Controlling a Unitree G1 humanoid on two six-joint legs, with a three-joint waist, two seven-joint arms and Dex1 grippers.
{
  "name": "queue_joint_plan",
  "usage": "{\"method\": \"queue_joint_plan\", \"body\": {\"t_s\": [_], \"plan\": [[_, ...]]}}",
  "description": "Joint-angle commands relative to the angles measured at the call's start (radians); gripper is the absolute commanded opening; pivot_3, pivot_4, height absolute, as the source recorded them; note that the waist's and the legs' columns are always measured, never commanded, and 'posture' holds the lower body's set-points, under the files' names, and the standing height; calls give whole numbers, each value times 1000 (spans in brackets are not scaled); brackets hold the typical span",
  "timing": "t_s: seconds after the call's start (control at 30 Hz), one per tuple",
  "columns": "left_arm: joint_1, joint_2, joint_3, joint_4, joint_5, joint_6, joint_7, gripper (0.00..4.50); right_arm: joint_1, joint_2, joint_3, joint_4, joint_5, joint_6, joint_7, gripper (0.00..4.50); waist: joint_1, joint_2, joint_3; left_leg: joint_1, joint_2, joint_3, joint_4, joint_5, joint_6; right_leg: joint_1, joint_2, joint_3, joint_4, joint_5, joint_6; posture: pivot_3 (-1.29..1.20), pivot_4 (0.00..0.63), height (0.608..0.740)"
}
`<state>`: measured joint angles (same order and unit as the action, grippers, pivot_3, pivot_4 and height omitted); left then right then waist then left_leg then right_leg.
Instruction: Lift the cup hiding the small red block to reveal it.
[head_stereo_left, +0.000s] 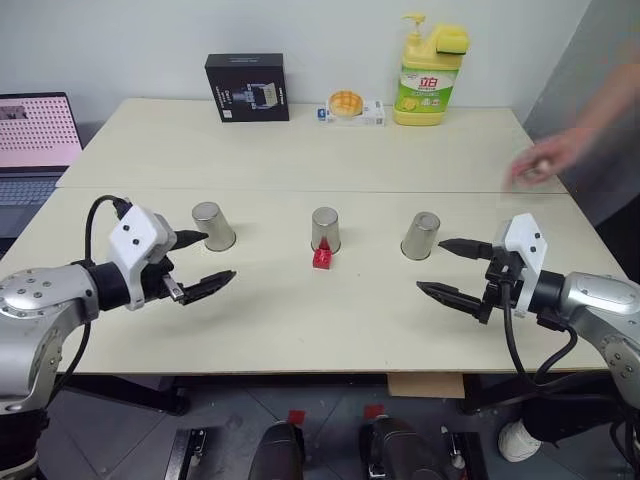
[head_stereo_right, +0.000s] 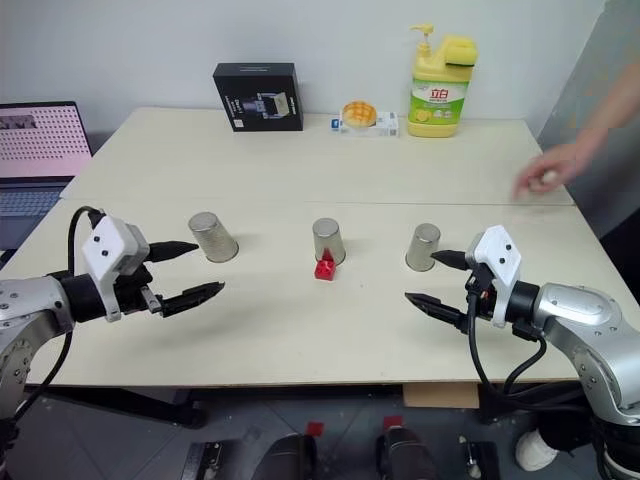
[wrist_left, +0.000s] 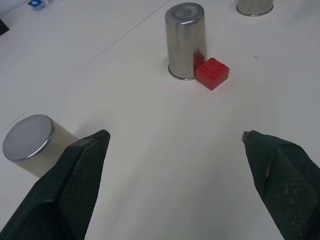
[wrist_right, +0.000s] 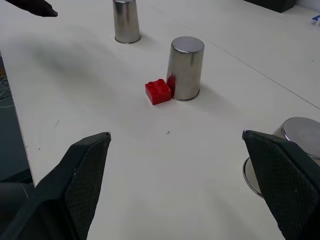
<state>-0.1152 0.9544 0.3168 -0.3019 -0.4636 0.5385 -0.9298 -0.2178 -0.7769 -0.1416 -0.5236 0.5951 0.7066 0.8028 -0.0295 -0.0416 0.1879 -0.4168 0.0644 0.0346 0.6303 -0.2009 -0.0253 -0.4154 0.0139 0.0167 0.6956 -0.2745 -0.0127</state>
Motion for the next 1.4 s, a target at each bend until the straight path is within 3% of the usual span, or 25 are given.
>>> {"method": "queue_joint_plan", "body": {"t_s": [0.03,1.4], "plan": [[4,15,40,-39,-39,15,-20,4500,-9,-7,-7,-23,8,-20,6,4488,0,0,0,0,0,0,0,0,0,0,0,0,0,0,0,0,150,740],[35,34,35,-67,-43,47,-38,4500,4,-24,-9,-38,24,-17,13,4488,0,0,0,0,0,0,0,0,0,0,0,0,0,0,0,0,150,740]]}}
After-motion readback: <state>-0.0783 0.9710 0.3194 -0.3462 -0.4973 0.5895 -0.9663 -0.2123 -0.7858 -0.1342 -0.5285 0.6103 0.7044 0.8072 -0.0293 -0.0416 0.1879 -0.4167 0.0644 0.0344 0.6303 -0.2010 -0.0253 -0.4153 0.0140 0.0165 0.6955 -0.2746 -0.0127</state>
